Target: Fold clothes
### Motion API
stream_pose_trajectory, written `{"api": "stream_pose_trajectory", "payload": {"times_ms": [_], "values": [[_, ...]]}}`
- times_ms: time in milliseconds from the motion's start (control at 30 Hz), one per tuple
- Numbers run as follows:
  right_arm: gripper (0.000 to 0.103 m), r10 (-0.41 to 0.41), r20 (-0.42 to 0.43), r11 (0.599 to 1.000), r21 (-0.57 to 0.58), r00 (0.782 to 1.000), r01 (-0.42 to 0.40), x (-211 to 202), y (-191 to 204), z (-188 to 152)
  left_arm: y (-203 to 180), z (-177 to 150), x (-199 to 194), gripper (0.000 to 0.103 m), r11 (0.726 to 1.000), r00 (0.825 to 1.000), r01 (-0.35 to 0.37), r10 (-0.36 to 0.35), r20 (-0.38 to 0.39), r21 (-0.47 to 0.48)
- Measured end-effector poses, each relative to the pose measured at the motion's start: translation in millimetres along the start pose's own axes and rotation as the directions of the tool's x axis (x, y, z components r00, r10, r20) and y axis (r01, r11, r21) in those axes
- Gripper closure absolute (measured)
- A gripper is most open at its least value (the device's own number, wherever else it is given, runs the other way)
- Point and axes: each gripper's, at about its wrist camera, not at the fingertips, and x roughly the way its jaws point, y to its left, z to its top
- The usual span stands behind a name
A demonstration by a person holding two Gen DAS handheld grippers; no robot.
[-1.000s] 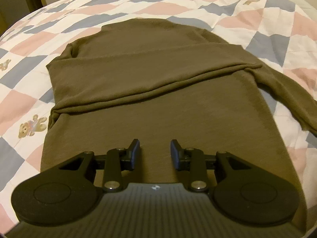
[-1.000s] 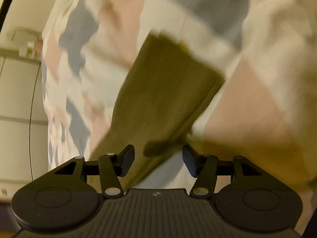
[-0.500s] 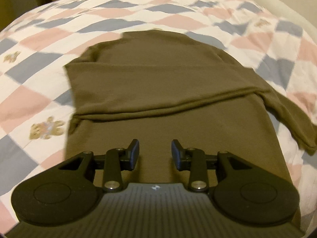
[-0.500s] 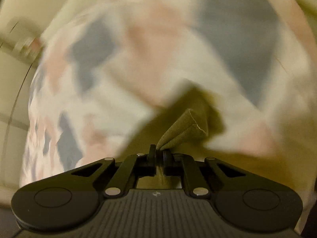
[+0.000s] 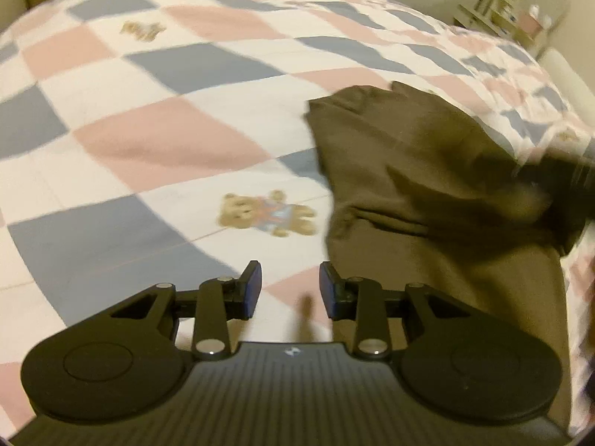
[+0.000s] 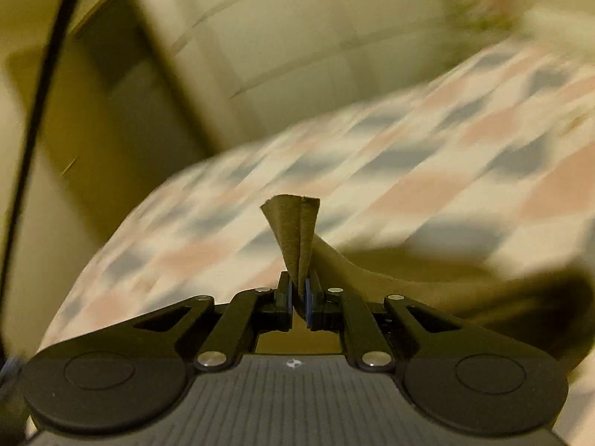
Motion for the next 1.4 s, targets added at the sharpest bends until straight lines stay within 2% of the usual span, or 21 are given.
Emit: {"api": "stream_pose_trajectory", "payload": {"times_ms": [33, 100, 200, 300, 433, 567, 867, 967, 1033, 1167, 1200, 1267, 1300, 1367, 1400], "values": [[0.067, 0.014, -0.065, 1.000, -0.010, 0.998, -0.015, 16, 9, -16, 7, 1, 1, 0.075, 1.000, 1.000, 0.014, -0.014, -0.007, -0.016], [0.051, 0.012, -0.181, 0.999, -0.034, 0.983, -0.019, 42, 20, -46, 14, 2, 4, 0.075, 0.998, 0.998, 0.056, -0.057, -0.018, -0.041], [0.048, -0.030, -0.303, 0.998, -0.055, 0.953, 0.014, 48, 23, -86, 14, 5, 11, 0.075, 0.990, 0.992, 0.119, -0.122, -0.039, -0.069], [0.026, -0.048, -0.312, 0.999, -0.040, 0.949, 0.037, 30, 15, -102, 0, 10, 20, 0.075, 0.987, 0.987, 0.147, -0.150, -0.059, -0.063], [0.026, -0.106, -0.313, 0.994, -0.047, 0.944, 0.096, 4, 7, -109, -26, 15, 33, 0.075, 0.987, 0.984, 0.157, -0.159, -0.085, -0.023], [0.026, -0.153, -0.303, 0.988, -0.014, 0.941, 0.156, -1, -15, -103, -44, 17, 41, 0.075, 0.989, 0.984, 0.147, -0.145, -0.098, 0.010], [0.026, -0.158, -0.265, 0.985, 0.029, 0.951, 0.172, -8, -42, -97, -64, 17, 41, 0.074, 0.992, 0.987, 0.123, -0.121, -0.111, 0.017], [0.026, -0.152, -0.263, 0.985, 0.034, 0.953, 0.167, -12, -48, -95, -66, 16, 42, 0.069, 0.988, 0.981, 0.152, -0.156, -0.117, -0.042], [0.026, -0.155, -0.261, 0.985, 0.034, 0.953, 0.170, -15, -53, -94, -65, 15, 44, 0.061, 0.977, 0.975, 0.179, -0.191, -0.114, -0.113], [0.026, -0.168, -0.261, 0.981, 0.047, 0.951, 0.187, -23, -67, -94, -60, 17, 57, 0.056, 0.948, 0.970, 0.194, -0.223, -0.093, -0.252], [0.026, -0.172, -0.261, 0.980, 0.051, 0.950, 0.191, -25, -70, -95, -58, 17, 61, 0.051, 0.938, 0.969, 0.197, -0.229, -0.087, -0.285], [0.026, -0.178, -0.261, 0.978, 0.059, 0.949, 0.199, -29, -77, -96, -56, 19, 68, 0.050, 0.915, 0.968, 0.201, -0.241, -0.075, -0.350], [0.026, -0.179, -0.260, 0.977, 0.062, 0.949, 0.202, -30, -81, -96, -55, 20, 74, 0.053, 0.900, 0.966, 0.205, -0.250, -0.072, -0.384], [0.026, -0.183, -0.259, 0.976, 0.067, 0.948, 0.207, -33, -87, -98, -54, 23, 86, 0.086, 0.872, 0.958, 0.217, -0.277, -0.077, -0.439], [0.026, -0.186, -0.256, 0.975, 0.069, 0.949, 0.210, -34, -89, -98, -60, 26, 82, 0.102, 0.884, 0.959, 0.230, -0.278, -0.062, -0.407]]}}
